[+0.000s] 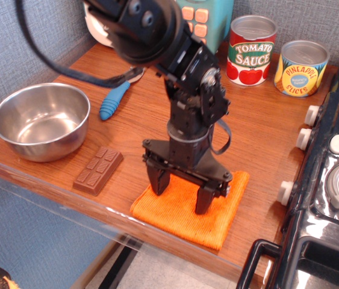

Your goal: Move the towel and place under the two cans

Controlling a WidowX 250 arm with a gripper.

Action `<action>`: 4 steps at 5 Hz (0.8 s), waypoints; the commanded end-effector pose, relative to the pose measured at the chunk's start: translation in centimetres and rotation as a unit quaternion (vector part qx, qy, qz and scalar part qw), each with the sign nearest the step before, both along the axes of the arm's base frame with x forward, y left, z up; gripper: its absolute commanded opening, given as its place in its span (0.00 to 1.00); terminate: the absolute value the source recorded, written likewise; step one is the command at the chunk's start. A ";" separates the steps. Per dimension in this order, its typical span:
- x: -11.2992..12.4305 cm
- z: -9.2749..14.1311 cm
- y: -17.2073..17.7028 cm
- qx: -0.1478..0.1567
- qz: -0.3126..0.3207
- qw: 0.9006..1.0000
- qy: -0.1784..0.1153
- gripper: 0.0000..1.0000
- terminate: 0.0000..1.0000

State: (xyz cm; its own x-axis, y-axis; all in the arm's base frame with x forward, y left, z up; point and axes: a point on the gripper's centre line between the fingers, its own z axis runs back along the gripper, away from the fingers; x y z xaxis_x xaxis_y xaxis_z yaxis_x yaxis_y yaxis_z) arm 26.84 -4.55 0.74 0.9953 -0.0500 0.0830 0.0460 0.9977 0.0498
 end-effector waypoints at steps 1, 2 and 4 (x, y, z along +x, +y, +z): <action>8.7 0.8 -0.9 0.018 0.025 0.999 -0.025 1.00 0.00; 13.1 2.1 -1.7 0.025 0.028 0.998 -0.047 1.00 0.00; 17.1 3.9 -2.7 0.031 0.029 0.997 -0.068 1.00 0.00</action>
State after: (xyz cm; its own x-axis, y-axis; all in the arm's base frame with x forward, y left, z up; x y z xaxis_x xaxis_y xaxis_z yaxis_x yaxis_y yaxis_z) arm 43.39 -6.76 2.16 0.9875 0.0130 0.1573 -0.0324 0.9921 0.1211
